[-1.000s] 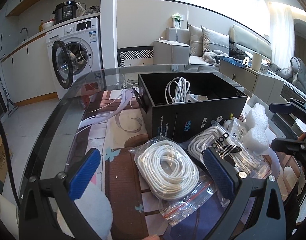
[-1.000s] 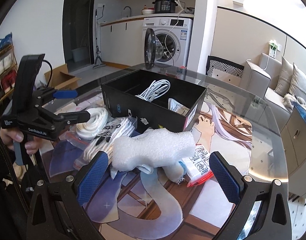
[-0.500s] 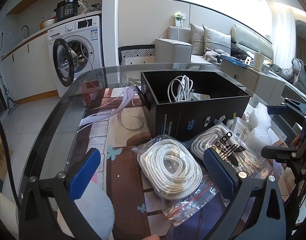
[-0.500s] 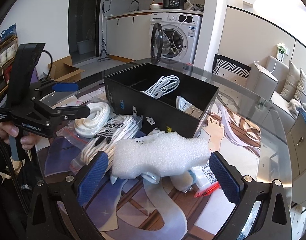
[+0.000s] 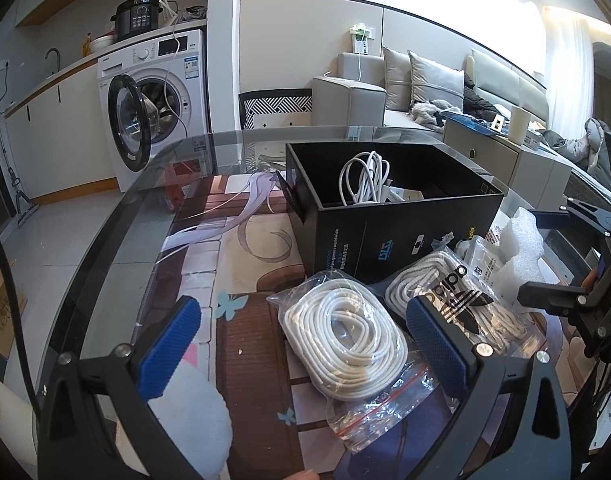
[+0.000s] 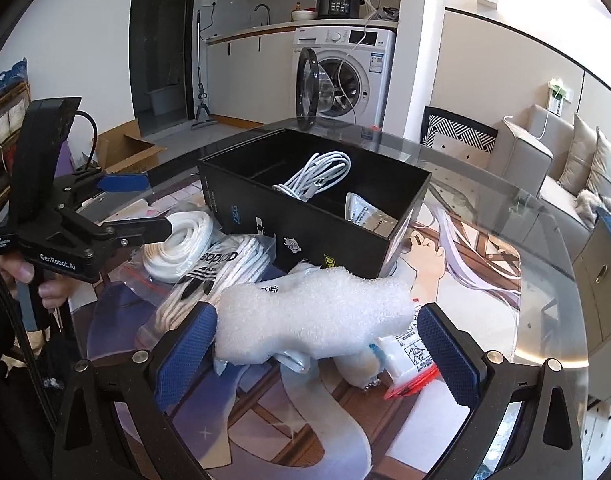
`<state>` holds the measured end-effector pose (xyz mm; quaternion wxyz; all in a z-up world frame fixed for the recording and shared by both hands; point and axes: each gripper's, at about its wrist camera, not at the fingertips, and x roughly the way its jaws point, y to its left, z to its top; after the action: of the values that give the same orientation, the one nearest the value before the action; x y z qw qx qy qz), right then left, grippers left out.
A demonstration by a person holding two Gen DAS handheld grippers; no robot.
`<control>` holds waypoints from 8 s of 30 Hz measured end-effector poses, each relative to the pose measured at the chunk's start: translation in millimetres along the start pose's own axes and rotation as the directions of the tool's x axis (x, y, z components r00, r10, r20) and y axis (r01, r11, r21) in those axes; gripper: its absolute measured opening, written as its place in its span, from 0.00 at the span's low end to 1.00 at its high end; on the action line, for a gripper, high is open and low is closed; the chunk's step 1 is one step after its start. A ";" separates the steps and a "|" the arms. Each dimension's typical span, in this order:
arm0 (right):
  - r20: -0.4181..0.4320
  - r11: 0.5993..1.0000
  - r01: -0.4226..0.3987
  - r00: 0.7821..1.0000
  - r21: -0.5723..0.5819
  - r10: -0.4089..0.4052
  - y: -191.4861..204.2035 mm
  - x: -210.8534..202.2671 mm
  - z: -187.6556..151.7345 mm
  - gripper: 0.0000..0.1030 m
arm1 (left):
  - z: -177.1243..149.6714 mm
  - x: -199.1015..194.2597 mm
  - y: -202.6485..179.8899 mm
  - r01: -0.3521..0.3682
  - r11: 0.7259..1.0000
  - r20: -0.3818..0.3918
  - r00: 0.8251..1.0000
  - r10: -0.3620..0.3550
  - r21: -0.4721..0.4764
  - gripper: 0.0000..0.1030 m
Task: Organize soft objects
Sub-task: 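Move the right tool to the white foam piece and close on it, then close the left tool on the bagged white rope coil while right holds the foam, then lift the rope bag with the left tool while the right tool lifts the foam over the box, then open the right tool over the black box while the left tool drops the rope bag in, then pull both open tools back from the black box toward the remaining items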
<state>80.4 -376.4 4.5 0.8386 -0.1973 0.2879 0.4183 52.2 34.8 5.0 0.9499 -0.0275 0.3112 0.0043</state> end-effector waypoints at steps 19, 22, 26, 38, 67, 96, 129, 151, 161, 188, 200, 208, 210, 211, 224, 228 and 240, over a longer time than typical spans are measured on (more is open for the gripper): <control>0.063 1.000 0.009 0.998 0.017 -0.010 -2.1 -15.1 0.4 0.89 | -3.5 7.5 -4.4 -0.015 1.000 -0.065 0.998 0.016 0.012 1.00; 0.065 1.000 0.011 0.998 0.020 -0.013 -3.2 -16.6 0.3 0.89 | -3.1 13.4 -5.2 -0.017 1.000 -0.104 0.994 0.017 0.000 1.00; 0.066 1.000 0.010 0.998 0.018 -0.011 -3.3 -18.0 -0.3 0.89 | -0.3 21.0 -8.6 -0.050 0.999 -0.142 0.989 0.048 -0.007 1.00; 0.071 1.000 0.018 0.997 0.018 -0.019 -4.0 -22.7 -0.9 0.89 | 10.8 36.7 -14.9 -0.068 0.998 -0.196 0.978 0.066 -0.006 1.00; 0.074 1.000 0.014 0.997 0.013 -0.015 -1.6 -25.7 0.8 0.89 | -1.5 35.8 -3.1 -0.027 0.999 -0.296 0.955 0.035 0.032 1.00; 0.097 1.000 0.025 0.995 0.012 -0.026 -2.5 -34.2 1.3 0.89 | 3.5 14.7 -6.5 0.080 0.996 -0.219 0.973 -0.069 0.043 0.38; 0.212 0.998 0.056 0.976 0.010 -0.056 -3.6 -46.4 36.6 0.89 | 60.7 -31.0 -6.9 0.136 0.991 0.019 0.991 -0.136 0.008 0.38; 0.214 0.999 0.036 0.976 0.000 -0.035 -17.0 -25.6 67.5 0.89 | 96.3 3.0 -20.9 0.136 0.990 0.056 0.989 -0.138 0.024 0.38; 0.176 1.000 0.012 0.984 -0.004 -0.011 -22.9 -0.1 73.5 0.89 | 102.2 24.4 -23.7 0.129 0.991 0.033 0.991 -0.130 0.029 0.38; 0.086 0.998 0.009 0.996 -0.055 -0.005 -25.7 51.1 85.1 0.89 | 104.3 69.8 -30.1 0.157 0.986 -0.024 0.987 -0.156 0.054 0.38; 0.074 0.998 0.020 0.997 -0.057 -0.016 -31.5 57.2 83.2 0.89 | 103.0 81.8 -32.1 0.162 0.985 -0.049 0.986 -0.159 0.058 0.38; 0.084 0.997 0.053 0.995 -0.061 -0.048 -32.8 56.7 83.7 0.98 | 101.4 82.2 -36.7 0.148 0.987 -0.065 0.988 -0.143 0.069 0.41; 0.088 0.997 0.060 0.995 -0.056 -0.055 -34.6 53.8 81.9 0.98 | 100.9 80.6 -38.1 0.144 0.987 -0.065 0.988 -0.139 0.076 0.45; 0.091 0.997 0.064 0.994 -0.051 -0.059 -35.9 51.9 81.1 0.98 | 101.0 79.7 -38.0 0.142 0.987 -0.063 0.989 -0.137 0.077 0.48; 0.119 0.994 0.082 0.989 0.076 -0.091 -54.4 8.5 55.9 0.99 | 99.1 50.6 -39.8 0.108 0.990 -0.002 0.994 -0.108 0.086 0.97; 0.115 0.992 0.090 0.988 0.088 -0.100 -52.1 -4.7 46.5 0.99 | 96.8 40.1 -40.8 0.093 0.992 0.017 0.995 -0.094 0.087 1.00; 0.105 0.988 0.094 0.989 0.124 -0.107 -42.3 -27.0 30.8 0.99 | 83.2 18.9 -40.1 0.067 0.994 0.033 0.997 -0.070 0.081 1.00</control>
<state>111.7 -398.8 49.0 0.8836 -0.1378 0.2547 0.3680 117.6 -0.8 62.8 0.9553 -0.0003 0.2928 -0.0401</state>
